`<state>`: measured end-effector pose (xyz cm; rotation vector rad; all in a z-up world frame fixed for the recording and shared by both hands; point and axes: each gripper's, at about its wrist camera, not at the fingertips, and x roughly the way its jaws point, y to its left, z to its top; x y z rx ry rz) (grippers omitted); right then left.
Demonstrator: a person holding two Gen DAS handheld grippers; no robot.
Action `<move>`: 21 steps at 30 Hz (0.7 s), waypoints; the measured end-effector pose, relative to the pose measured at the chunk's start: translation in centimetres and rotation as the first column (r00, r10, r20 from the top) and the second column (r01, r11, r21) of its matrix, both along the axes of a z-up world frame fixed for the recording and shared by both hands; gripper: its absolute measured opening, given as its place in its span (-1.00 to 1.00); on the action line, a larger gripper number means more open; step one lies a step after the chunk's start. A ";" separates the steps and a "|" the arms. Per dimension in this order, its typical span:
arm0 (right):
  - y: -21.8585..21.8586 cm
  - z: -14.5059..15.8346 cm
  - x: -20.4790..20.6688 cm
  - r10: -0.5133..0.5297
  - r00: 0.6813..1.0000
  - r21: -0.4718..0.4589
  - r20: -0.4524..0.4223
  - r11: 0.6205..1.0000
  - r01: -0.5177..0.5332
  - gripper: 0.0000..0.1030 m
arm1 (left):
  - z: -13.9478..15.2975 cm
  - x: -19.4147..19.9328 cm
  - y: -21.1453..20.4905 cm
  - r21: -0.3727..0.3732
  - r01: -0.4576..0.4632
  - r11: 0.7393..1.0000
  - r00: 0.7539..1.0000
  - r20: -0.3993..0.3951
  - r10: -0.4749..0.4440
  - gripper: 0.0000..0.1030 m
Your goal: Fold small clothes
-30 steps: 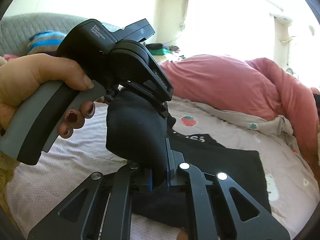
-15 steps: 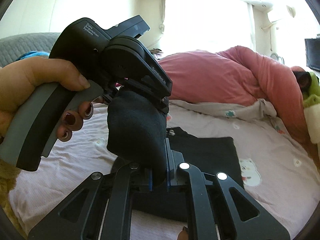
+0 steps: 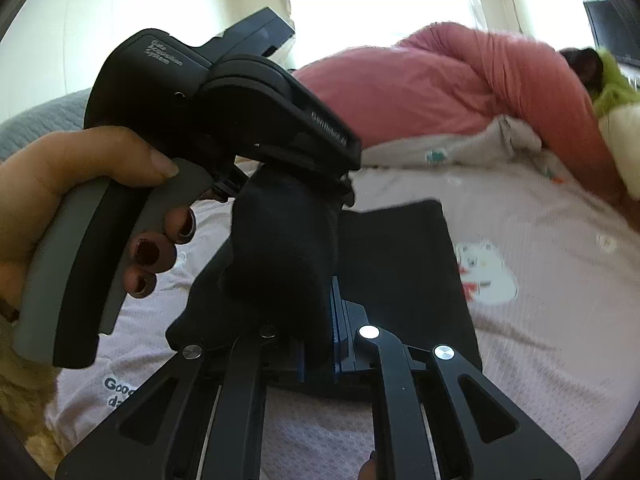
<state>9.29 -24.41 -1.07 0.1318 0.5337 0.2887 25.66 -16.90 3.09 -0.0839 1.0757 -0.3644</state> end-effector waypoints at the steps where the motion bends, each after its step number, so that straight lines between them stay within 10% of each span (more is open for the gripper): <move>1: -0.4 -0.2 0.1 0.001 1.000 0.019 -0.011 1.000 -0.001 -0.84 | -0.1 0.0 -0.2 -0.008 0.004 1.000 1.000 -0.001 -0.004 0.11; 4: -1.4 -0.8 0.6 0.000 0.998 0.085 -0.057 0.996 0.004 -0.81 | 0.1 0.1 -0.7 -0.081 0.020 0.997 1.000 -0.002 -0.020 0.56; 10: -4.8 -3.4 1.4 -0.029 0.976 0.228 -0.214 0.971 0.079 -0.49 | 1.4 -0.7 2.0 -0.224 -0.019 0.974 0.999 0.042 0.029 0.60; 21: -8.1 -2.5 2.6 0.111 0.959 0.433 -0.263 0.901 0.014 0.53 | -2.5 -4.1 7.2 -0.058 -0.091 0.994 0.993 0.072 0.095 0.60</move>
